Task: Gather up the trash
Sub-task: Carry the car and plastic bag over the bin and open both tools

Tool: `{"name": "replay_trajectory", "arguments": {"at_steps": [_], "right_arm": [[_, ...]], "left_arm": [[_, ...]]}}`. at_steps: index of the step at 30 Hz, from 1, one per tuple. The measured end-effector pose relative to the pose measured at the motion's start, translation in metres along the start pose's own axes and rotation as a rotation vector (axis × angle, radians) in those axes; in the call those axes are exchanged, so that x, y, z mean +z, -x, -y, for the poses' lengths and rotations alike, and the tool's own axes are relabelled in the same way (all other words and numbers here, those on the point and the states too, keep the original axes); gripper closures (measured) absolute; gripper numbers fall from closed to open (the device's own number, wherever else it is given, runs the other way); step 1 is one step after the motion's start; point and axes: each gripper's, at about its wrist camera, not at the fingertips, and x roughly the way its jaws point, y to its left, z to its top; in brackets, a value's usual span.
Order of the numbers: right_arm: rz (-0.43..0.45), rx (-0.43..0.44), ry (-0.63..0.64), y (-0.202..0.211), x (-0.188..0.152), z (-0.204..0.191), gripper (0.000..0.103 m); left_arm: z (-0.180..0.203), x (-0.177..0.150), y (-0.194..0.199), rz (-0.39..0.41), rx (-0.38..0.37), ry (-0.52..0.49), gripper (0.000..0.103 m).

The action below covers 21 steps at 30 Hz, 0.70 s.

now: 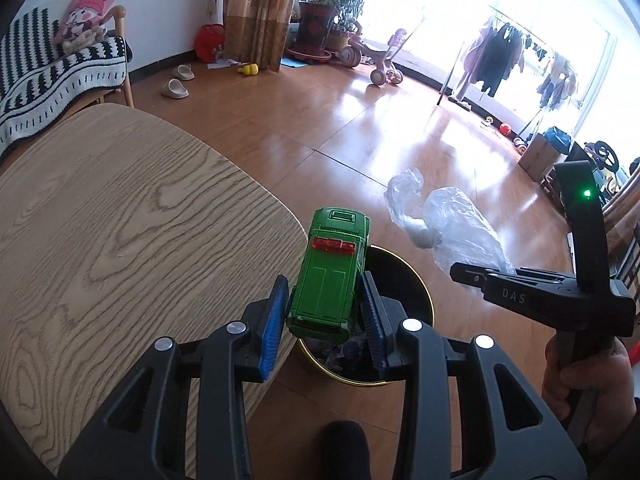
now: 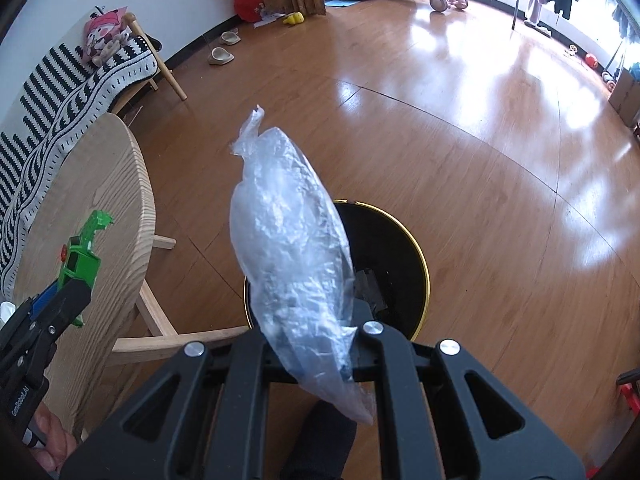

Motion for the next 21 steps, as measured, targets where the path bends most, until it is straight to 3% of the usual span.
{"name": "replay_trajectory", "arguments": {"at_steps": [5,7,9,21], "right_arm": [[-0.008,0.006,-0.029,-0.002,0.001,0.007,0.092],[-0.021,0.014,-0.038,-0.004,0.001,0.009,0.082],[-0.018,0.024,-0.048,-0.004,0.002,0.012,0.021],[0.073,-0.002,-0.123,0.017,0.005,0.024,0.018]], "left_arm": [[0.005,0.002,-0.004,-0.005,-0.010,-0.002,0.067],[0.006,0.002,-0.005,-0.005,-0.013,-0.002,0.067],[0.006,0.002,-0.005,-0.006,-0.014,-0.005,0.067],[0.013,0.002,-0.018,-0.035,-0.061,0.006,0.067]]}}
